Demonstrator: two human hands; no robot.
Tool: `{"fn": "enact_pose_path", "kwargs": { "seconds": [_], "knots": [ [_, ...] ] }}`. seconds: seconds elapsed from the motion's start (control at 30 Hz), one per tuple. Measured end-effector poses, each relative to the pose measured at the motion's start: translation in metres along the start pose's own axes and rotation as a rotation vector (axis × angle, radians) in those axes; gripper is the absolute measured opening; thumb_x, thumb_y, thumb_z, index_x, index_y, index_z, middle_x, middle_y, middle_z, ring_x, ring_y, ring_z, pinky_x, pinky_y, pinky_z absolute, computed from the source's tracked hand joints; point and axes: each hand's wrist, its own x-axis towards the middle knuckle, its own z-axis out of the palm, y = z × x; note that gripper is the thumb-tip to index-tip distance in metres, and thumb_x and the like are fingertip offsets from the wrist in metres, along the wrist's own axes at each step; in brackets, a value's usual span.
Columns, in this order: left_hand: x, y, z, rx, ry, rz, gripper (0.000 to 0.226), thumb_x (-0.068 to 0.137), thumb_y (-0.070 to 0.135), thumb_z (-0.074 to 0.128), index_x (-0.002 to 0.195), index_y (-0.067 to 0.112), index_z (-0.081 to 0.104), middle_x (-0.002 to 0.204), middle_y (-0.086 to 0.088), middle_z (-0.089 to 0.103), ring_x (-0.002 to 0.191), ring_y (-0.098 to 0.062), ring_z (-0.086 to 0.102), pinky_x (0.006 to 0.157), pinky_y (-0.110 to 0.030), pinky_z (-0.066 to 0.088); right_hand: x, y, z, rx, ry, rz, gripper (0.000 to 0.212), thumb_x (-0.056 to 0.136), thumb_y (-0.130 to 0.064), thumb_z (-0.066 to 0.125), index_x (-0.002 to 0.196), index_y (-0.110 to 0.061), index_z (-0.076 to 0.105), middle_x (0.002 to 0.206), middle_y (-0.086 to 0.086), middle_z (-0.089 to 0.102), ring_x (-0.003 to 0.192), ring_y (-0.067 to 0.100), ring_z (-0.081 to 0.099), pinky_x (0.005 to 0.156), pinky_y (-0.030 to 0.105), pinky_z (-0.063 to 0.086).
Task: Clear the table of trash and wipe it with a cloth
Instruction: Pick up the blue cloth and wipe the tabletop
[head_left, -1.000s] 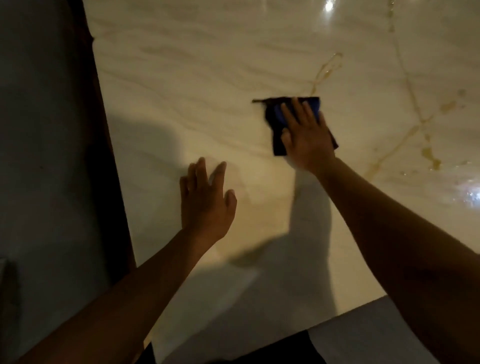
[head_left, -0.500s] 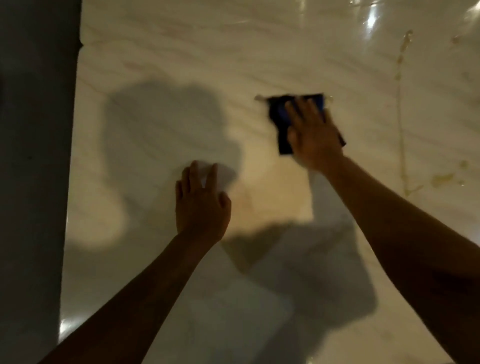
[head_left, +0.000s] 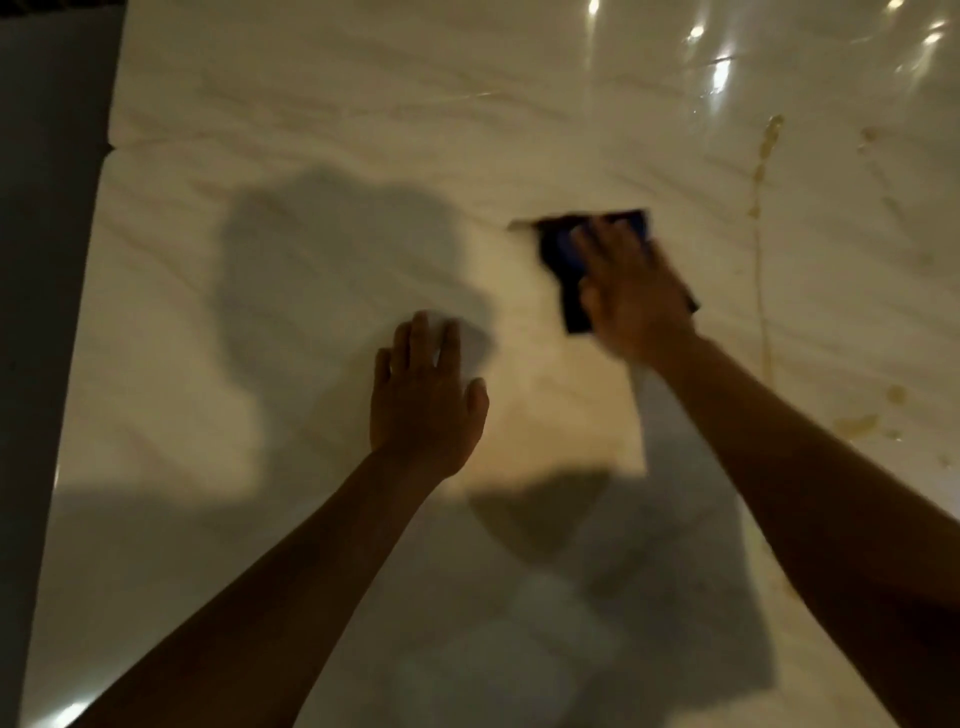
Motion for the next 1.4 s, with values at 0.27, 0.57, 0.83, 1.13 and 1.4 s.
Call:
{"fn": "enact_pose_path", "kwargs": {
  "seconds": [0.27,0.57,0.83,1.13,1.4],
  "knots": [
    [0.014,0.005,0.0,-0.002,-0.01,-0.006,0.074,0.089,0.049,0.038,0.155,0.019,0.026,0.161,-0.017,0.022,0.146,-0.038,0.022,0.117,-0.052,0.024,-0.013,-0.025,0.003,0.067,0.064,0.176,0.063,0.095,-0.036,0.027,0.151,-0.009,0.034,0.157,0.018,0.031,0.144,0.039,0.028,0.113,0.057,0.027],
    [-0.009,-0.007,0.0,-0.016,-0.047,0.043,0.073,0.092,0.053,0.03,0.157,0.02,0.025,0.162,-0.017,0.02,0.148,-0.039,0.019,0.12,-0.049,0.021,-0.053,0.025,-0.007,0.029,0.011,0.226,0.063,0.095,-0.04,0.021,0.154,-0.018,0.029,0.16,0.012,0.026,0.147,0.034,0.024,0.115,0.054,0.023],
    [-0.117,-0.034,0.01,-0.035,-0.02,0.108,0.067,0.096,0.045,0.038,0.155,0.013,0.032,0.159,-0.019,0.026,0.146,-0.04,0.025,0.117,-0.05,0.029,-0.179,-0.137,0.002,0.182,0.007,0.11,0.064,0.092,-0.035,0.036,0.152,-0.013,0.033,0.16,0.014,0.024,0.148,0.034,0.021,0.116,0.055,0.022],
    [-0.187,-0.052,0.011,-0.03,-0.043,0.177,0.066,0.096,0.044,0.037,0.155,0.015,0.033,0.159,-0.019,0.027,0.145,-0.041,0.028,0.115,-0.051,0.032,-0.233,-0.039,-0.02,0.06,-0.014,0.339,0.063,0.094,-0.038,0.024,0.154,-0.016,0.029,0.161,0.012,0.024,0.148,0.034,0.022,0.116,0.056,0.023],
    [-0.224,-0.043,0.011,-0.07,-0.099,0.232,0.071,0.091,0.036,0.063,0.153,0.014,0.035,0.158,-0.021,0.032,0.143,-0.042,0.032,0.111,-0.053,0.038,-0.312,-0.194,-0.01,0.153,0.024,0.279,0.062,0.095,-0.033,0.038,0.154,-0.016,0.029,0.162,0.012,0.02,0.15,0.033,0.016,0.119,0.054,0.017]
  ]
}}
